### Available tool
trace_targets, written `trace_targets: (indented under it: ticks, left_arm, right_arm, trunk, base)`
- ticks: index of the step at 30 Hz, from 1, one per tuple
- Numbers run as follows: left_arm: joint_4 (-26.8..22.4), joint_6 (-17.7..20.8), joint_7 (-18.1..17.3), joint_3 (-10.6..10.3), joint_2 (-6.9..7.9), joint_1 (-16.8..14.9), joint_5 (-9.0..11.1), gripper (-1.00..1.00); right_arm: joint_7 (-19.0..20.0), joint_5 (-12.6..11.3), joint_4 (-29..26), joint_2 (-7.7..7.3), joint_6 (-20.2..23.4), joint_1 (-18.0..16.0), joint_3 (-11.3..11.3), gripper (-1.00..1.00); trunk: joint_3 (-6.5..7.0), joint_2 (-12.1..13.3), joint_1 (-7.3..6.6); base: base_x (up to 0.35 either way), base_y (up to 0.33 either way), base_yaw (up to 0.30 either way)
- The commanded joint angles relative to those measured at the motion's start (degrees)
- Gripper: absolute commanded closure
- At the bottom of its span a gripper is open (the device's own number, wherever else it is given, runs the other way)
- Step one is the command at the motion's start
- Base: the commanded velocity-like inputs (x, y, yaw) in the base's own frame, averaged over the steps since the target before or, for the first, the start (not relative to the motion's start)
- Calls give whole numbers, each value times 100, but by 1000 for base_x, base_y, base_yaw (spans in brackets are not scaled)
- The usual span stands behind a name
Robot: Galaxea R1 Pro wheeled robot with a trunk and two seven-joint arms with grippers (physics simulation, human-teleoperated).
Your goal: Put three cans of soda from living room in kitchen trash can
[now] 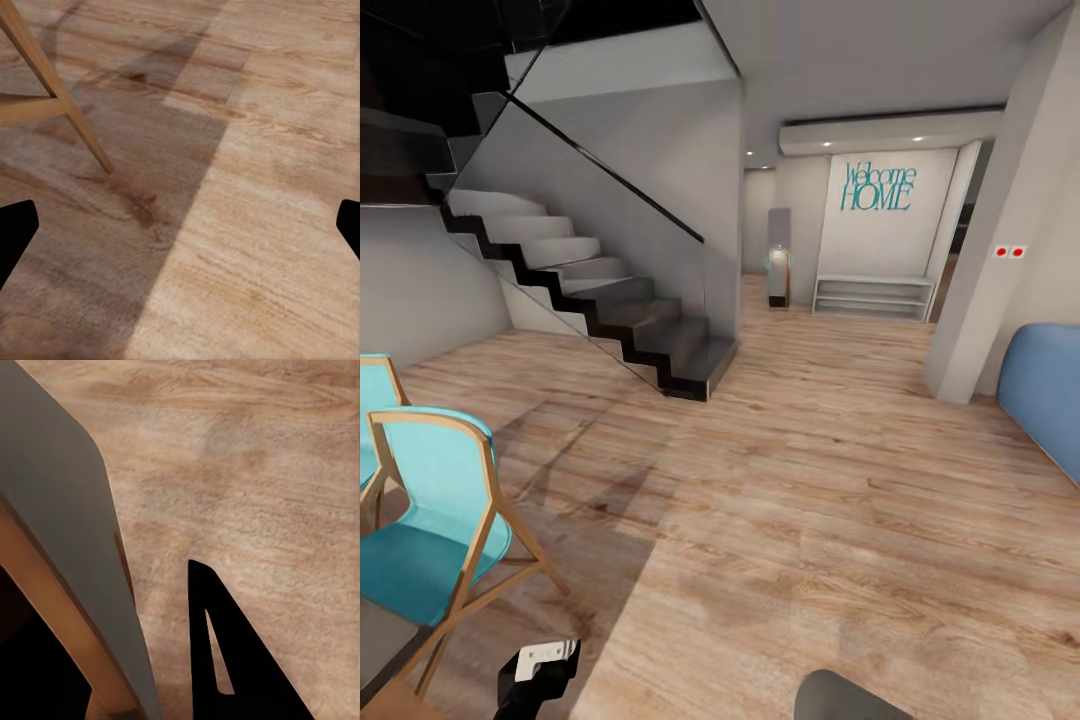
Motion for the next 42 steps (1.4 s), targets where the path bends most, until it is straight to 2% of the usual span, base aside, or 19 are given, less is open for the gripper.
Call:
trace_targets:
  ticks: [1,14,34,38,42]
  left_arm:
    - [5,-17,-20,14,1,-3,10,-100]
    - [4,-17,-32,5,3,-3,7,-100]
    - [9,3,-67,-14,-3,-3,-15,-100]
    - [13,20,-75,-17,3,-3,-17,-100]
    - [302,29,-86,-24,26,-3,-18,-100]
  right_arm:
    - [40,-46,-10,4,-6,-8,-17,100]
    - [-41,-52,-9,14,-3,-19,-11,100]
    - [-43,-62,-9,6,-3,-19,-23,100]
    - [-43,-131,-9,2,-3,-19,-27,100]
    - [-43,-187,-9,-8,-3,-19,-37,100]
  trunk:
    - [-4,-3,0]
    - [14,-3,0]
    - [15,-3,0]
    - [15,-3,0]
    - [15,-3,0]
  base:
    - [0,0,0]
    - [0,0,-126]
    - [0,0,-4]
    - [0,0,0]
    - [0,0,0]
